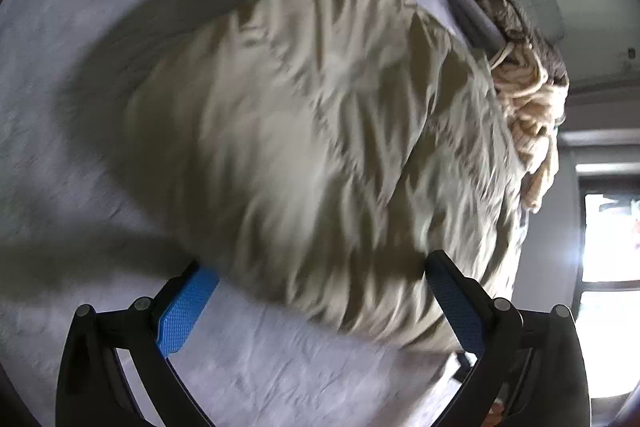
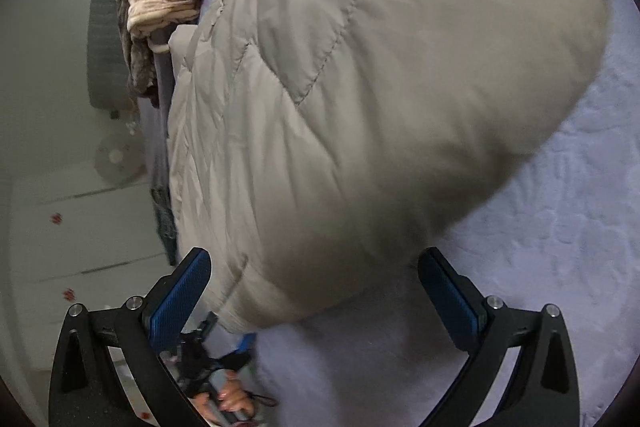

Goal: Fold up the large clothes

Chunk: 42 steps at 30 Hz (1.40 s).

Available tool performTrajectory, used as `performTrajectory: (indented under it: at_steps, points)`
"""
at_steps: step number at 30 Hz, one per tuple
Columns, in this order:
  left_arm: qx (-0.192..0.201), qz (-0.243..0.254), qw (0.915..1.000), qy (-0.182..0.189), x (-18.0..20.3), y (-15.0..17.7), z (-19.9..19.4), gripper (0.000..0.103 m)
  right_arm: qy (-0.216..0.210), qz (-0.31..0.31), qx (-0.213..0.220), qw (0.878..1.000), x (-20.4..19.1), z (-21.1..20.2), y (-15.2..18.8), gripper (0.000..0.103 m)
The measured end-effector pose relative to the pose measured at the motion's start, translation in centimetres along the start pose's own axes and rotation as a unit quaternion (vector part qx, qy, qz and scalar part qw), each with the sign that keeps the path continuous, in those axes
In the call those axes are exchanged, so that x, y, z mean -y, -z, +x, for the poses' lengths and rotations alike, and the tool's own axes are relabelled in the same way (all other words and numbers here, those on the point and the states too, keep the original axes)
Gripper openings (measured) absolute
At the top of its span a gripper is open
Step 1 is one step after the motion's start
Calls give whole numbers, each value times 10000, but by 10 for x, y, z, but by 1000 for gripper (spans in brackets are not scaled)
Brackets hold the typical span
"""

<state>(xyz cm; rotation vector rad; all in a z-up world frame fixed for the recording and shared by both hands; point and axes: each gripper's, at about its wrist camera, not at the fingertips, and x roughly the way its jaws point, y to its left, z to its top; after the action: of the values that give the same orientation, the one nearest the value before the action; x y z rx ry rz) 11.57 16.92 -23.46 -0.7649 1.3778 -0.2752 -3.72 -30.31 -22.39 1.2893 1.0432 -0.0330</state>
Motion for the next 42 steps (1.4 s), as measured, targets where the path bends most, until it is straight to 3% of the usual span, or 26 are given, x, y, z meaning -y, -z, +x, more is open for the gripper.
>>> performTrajectory:
  at_steps: [7, 13, 14, 16, 18, 19, 22, 25, 27, 34, 42]
  points:
    - [144, -74, 9997, 164, 13, -25, 21, 102, -485, 96, -2, 9988, -15, 28, -16, 103]
    - [382, -421, 9983, 110, 14, -37, 34, 101, -364, 39, -48, 9993, -19, 52, -25, 103]
    - [478, -442, 9978, 94, 15, -37, 32, 96, -374, 69, -28, 9993, -19, 52, -26, 103]
    - [599, -248, 9978, 100, 19, -37, 26, 60, -421, 135, -7, 9990, -19, 49, -25, 103]
    - [611, -53, 9980, 149, 23, -38, 20, 40, -434, 290, 30, 9986, -18, 46, -26, 100]
    - [663, 116, 9977, 90, 28, -37, 15, 32, -424, 383, 54, 9984, -17, 44, -26, 88]
    - [763, 578, 9954, -63, 43, -36, 2, 23, -322, 481, 56, 9983, -16, 41, -26, 46]
    - [886, 1043, 9904, -188, 61, -31, -10, 20, -296, 268, 198, 9990, -26, 32, -22, 28]
    - [942, 1274, 9871, -220, 68, -27, -20, 19, -325, 143, 244, 9991, -31, 27, -19, 24]
    - [814, 1828, 9796, -192, 72, -8, -51, 19, -333, -236, 368, 9985, -42, -2, 11, 22]
    - [389, 2041, 9780, -203, 35, 40, -82, 19, -139, -185, 383, 9990, -24, -27, 64, 22]
